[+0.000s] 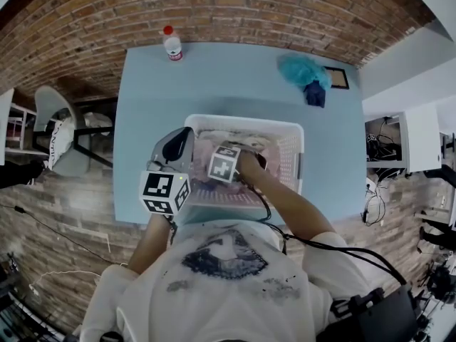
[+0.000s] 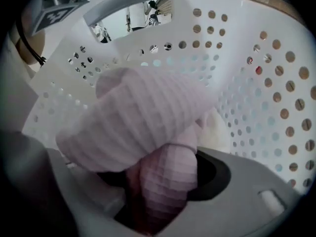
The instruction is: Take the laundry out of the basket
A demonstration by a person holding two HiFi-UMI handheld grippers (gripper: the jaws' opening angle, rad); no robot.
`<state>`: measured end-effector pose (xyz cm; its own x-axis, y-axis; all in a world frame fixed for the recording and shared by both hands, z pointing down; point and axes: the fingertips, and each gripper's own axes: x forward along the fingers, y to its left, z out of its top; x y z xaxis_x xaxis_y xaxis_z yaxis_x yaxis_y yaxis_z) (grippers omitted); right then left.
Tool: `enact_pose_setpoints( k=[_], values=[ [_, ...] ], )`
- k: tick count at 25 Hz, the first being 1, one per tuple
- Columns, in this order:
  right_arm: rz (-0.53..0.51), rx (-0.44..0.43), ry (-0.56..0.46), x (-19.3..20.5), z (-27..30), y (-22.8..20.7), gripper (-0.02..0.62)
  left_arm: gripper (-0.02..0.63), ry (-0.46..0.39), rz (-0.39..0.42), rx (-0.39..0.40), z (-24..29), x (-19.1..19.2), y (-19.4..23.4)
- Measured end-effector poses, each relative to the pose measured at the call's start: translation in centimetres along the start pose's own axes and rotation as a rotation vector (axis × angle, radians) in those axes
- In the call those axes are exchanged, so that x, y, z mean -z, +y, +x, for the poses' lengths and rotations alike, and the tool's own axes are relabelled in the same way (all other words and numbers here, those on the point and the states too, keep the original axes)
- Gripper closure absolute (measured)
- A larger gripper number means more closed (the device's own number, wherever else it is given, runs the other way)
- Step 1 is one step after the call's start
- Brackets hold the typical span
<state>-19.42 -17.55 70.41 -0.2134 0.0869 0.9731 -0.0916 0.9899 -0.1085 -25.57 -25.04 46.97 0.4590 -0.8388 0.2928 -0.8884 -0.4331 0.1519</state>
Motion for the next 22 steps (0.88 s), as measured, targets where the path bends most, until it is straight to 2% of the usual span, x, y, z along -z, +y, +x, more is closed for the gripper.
enact_pose_setpoints(
  k=[3,7,15,22],
  values=[
    [0.02,0.009,-0.007,0.3,-1.2,0.4,0.316,0.614,-0.006,0.002,0.001,-0.4,0.0,-0.2],
    [0.053,0.044,-0.1,-0.1,-2.6,-0.2,0.327,0.614,-0.015,0.006,0.002,-0.8,-0.2,-0.3],
    [0.156,0.116,-0.224,0.0,-7.6,-1.3,0.337,0.614,-0.037,0.019,-0.004,-2.0,-0.8,-0.2],
    [0.269,0.223,-0.334,0.8,-12.0,-2.6,0.345,0.614,-0.054,0.039,0.003,-3.1,-1.4,-0.4]
  ],
)
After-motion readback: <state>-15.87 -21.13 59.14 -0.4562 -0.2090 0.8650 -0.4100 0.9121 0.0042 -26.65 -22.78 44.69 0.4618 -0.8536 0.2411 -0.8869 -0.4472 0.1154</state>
